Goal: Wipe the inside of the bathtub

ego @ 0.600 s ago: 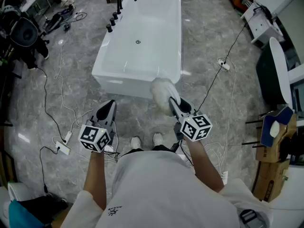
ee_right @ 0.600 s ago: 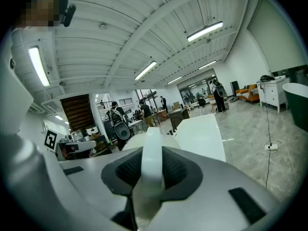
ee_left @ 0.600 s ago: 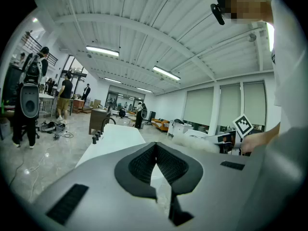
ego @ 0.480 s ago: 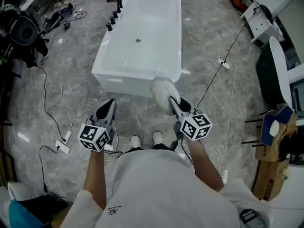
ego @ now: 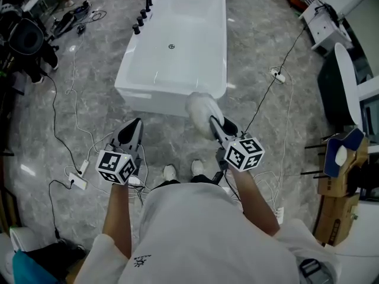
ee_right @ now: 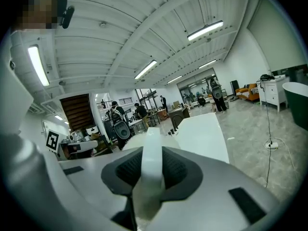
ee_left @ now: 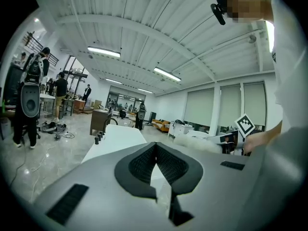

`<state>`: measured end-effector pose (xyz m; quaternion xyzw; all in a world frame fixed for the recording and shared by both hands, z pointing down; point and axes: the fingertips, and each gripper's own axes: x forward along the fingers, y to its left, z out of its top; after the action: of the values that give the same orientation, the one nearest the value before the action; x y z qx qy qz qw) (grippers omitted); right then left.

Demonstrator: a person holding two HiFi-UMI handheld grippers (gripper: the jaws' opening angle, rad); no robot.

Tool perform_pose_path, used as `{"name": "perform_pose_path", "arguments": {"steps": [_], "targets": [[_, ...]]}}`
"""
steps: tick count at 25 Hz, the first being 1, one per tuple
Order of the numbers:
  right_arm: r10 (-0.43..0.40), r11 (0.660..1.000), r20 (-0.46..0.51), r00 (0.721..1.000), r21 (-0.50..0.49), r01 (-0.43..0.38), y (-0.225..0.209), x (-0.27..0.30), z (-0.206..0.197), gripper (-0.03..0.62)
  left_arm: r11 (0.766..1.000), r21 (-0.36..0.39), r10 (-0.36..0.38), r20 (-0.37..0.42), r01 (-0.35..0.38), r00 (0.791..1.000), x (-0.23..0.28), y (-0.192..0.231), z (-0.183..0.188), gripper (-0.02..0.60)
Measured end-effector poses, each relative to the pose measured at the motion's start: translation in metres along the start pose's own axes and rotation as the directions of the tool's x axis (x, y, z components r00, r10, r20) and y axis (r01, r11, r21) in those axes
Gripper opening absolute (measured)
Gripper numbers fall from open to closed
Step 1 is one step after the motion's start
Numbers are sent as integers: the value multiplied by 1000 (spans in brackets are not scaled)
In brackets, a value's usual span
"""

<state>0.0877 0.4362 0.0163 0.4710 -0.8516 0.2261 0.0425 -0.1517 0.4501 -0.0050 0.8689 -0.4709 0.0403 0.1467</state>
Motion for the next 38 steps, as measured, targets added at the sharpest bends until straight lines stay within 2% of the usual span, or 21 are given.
{"name": "perform_pose_path", "arguments": {"steps": [13, 24, 38], "targets": [[-12, 1000, 5, 1000, -22, 12, 21, 13, 1, 100, 999, 9, -33, 0, 33, 999, -13, 19, -4, 12], [11, 999, -1, 1000, -48, -11, 48, 39, 8, 100, 1000, 14, -21, 16, 21, 1000, -30, 45, 0, 12], [11, 1000, -3, 1000, -13, -11, 26, 73, 13, 100, 999, -11, -39, 4, 39, 999, -8, 57, -5, 12]]}}
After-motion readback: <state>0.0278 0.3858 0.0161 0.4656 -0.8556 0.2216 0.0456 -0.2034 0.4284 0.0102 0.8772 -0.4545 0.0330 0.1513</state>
